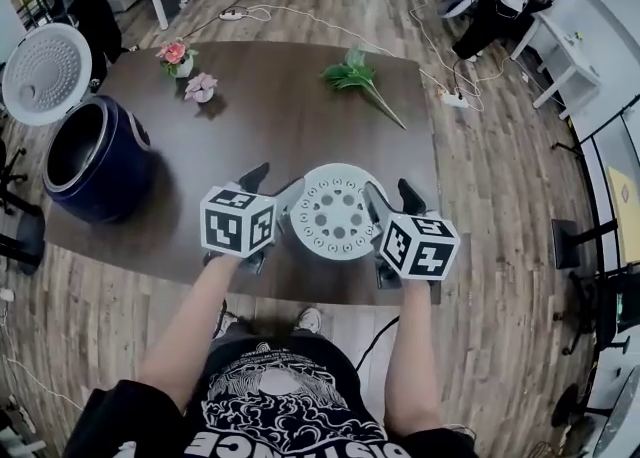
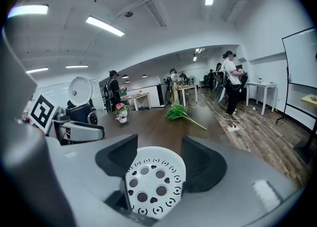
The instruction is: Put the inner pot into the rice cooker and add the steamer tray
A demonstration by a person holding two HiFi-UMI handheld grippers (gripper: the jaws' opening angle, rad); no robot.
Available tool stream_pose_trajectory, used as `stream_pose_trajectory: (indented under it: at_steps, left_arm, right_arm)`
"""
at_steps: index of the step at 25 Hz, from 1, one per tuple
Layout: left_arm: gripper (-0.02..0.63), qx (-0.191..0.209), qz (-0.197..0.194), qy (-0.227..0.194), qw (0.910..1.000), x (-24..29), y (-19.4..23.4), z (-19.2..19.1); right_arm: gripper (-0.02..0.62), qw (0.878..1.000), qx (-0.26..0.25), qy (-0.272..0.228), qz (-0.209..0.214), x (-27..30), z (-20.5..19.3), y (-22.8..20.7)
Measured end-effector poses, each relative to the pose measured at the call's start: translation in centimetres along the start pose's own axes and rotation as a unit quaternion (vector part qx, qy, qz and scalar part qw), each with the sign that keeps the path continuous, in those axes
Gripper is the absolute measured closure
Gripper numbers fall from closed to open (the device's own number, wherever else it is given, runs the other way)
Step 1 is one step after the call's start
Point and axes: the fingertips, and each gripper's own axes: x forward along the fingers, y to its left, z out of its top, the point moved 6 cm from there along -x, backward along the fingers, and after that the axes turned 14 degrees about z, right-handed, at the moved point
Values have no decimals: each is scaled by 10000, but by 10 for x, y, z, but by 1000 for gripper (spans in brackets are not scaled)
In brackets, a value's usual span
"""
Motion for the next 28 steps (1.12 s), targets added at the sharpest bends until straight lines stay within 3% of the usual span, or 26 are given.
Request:
stream_pose_trajectory:
  at_steps: [13,22,28]
  left_arm:
    - [298,-600,322,753,9948,33,-12,-67]
    - [298,-946,326,1194,9878,44,-15,-94]
    - [349,-1180,318,1322,9837,46,-14,-102]
  right_arm:
    - [314,9953,390,833,296,17,-59,-39]
    - [323,9887,753,1268,250,26,-95,-58]
    - [365,9855,928,1397,247,29,-107,-60]
